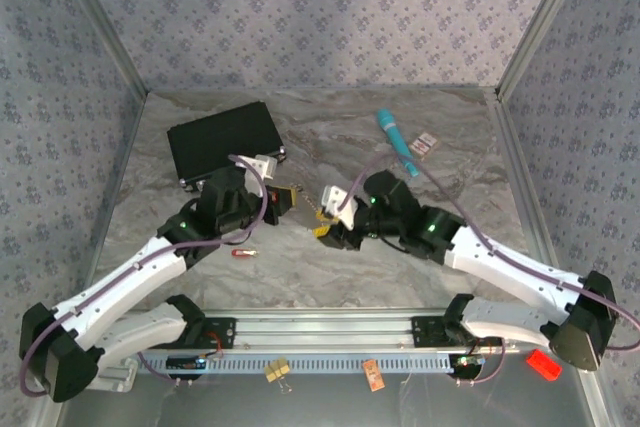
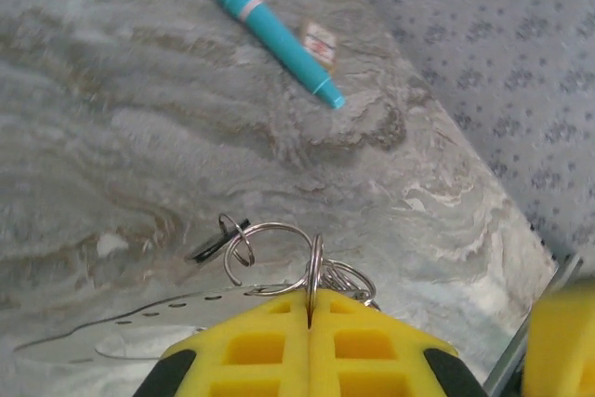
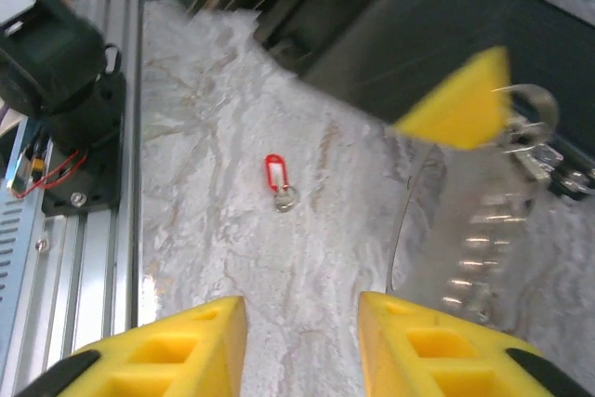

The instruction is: Put the keys on the keyring

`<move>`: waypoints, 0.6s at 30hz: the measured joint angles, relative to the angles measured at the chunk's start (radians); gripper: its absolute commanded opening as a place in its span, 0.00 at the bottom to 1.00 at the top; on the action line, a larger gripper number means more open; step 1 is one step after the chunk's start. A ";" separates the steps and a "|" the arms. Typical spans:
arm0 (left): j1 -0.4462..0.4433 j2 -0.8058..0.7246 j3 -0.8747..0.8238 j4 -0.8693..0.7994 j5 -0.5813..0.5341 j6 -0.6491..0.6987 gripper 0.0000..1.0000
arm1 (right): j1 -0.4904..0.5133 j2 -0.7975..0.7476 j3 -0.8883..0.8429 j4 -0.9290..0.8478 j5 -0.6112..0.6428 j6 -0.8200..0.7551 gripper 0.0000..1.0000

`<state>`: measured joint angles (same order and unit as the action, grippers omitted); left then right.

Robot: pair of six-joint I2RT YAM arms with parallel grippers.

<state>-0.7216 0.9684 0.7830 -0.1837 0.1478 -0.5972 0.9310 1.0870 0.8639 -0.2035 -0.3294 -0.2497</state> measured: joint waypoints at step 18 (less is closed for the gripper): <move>-0.006 0.188 0.242 -0.446 0.128 -0.741 0.00 | 0.137 0.131 -0.278 0.606 0.383 -0.041 0.28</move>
<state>-0.7273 1.1561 1.0252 -0.6292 0.2760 -1.3384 1.0683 1.2182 0.5858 0.4026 0.0532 -0.2909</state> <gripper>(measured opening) 0.044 0.270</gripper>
